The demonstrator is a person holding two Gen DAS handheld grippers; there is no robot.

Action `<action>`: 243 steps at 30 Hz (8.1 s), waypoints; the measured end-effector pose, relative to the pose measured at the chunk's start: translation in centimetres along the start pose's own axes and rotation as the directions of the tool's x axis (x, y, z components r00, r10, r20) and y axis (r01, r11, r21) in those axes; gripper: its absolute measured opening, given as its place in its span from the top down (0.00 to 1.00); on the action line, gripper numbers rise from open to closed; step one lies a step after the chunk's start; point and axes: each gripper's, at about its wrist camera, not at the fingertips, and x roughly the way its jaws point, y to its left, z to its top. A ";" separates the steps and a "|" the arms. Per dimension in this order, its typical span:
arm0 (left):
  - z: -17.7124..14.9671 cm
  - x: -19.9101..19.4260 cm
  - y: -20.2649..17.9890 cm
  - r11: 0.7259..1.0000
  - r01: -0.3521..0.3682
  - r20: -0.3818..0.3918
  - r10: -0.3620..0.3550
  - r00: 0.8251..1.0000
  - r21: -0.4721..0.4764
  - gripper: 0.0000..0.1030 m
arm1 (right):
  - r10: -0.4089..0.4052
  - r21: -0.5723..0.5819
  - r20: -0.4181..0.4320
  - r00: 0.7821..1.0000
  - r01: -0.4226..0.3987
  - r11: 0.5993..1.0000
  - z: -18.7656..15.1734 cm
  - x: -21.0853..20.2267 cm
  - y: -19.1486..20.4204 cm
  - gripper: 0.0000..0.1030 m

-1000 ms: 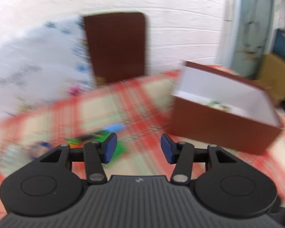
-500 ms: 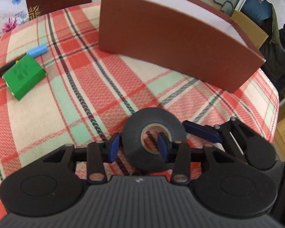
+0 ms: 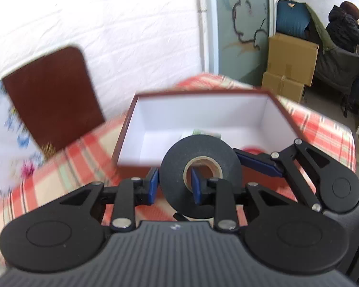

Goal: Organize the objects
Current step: 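Grasp the black tape roll with the left gripper while the right gripper releases it, then lower the black tape roll into the brown box and open the left gripper, then move both grippers back over the table objects, then grasp the clear bag of cotton swabs with the right gripper, then grasp the cotton swab bag with the left gripper while the right gripper holds it, then lower the cotton swab bag into the brown box and open the left gripper, then move both grippers back toward the clear packing tape roll, then grasp the clear packing tape roll with the right gripper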

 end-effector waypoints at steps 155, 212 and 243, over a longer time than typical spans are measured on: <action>0.1 5.1 3.5 0.986 -0.002 0.032 0.007 0.999 -0.167 0.44 | -0.058 0.245 0.021 0.998 0.051 0.968 -0.2 6.0 -1.6 0.56; -31.1 -13.5 25.1 0.488 -0.536 -0.169 0.610 0.774 -0.690 0.28 | 0.507 -0.045 -0.194 0.840 -0.524 0.851 3.9 7.0 25.2 0.33; -30.9 -13.7 26.0 0.542 -0.442 -0.127 0.520 0.844 -0.715 0.24 | 0.204 -0.037 -0.269 0.942 -0.221 0.975 -1.6 0.7 11.7 0.14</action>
